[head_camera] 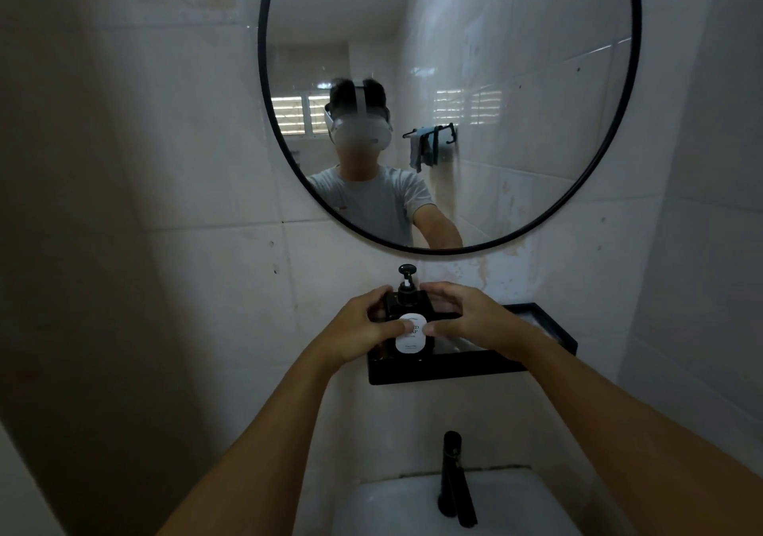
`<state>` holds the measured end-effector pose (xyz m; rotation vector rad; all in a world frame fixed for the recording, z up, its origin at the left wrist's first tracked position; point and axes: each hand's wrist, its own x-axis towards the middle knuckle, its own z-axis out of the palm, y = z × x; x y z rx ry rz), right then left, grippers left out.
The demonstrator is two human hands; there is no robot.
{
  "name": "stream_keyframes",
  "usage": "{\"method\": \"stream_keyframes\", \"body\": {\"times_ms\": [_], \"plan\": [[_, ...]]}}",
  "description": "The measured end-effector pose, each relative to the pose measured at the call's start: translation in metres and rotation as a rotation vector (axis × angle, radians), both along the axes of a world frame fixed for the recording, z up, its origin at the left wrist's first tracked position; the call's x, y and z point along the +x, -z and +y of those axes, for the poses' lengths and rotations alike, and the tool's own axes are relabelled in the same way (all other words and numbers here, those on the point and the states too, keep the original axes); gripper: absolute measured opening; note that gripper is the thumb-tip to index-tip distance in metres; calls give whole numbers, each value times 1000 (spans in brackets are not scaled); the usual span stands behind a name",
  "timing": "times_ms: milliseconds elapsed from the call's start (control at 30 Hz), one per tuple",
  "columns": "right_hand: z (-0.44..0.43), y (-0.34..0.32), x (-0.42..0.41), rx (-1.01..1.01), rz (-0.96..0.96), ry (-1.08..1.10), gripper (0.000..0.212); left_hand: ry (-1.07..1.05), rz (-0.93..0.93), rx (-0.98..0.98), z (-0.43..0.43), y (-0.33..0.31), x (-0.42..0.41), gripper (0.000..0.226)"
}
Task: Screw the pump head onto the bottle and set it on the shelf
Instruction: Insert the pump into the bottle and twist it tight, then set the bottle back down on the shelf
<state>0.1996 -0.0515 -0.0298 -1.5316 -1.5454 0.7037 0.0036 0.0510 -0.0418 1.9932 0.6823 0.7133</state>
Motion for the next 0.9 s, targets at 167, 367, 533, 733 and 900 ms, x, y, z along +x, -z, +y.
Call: {"method": "stream_keyframes", "body": {"times_ms": [167,367,533,733,900], "plan": [[-1,0,5,15,19,24,75,-47,-24,60,-2,-3,5,41],[-16,-14,31,72,-18,45,72,-57,-56,138,-12,-9,34,44],[-33,-22,61,54,-91,91,70,-26,-61,156,-27,-14,67,38],[-56,-22,97,23,-97,130,72,13,-30,167,-42,-10,109,37],[-64,-16,117,-8,-96,138,71,12,-9,164,-50,-6,130,43]]}}
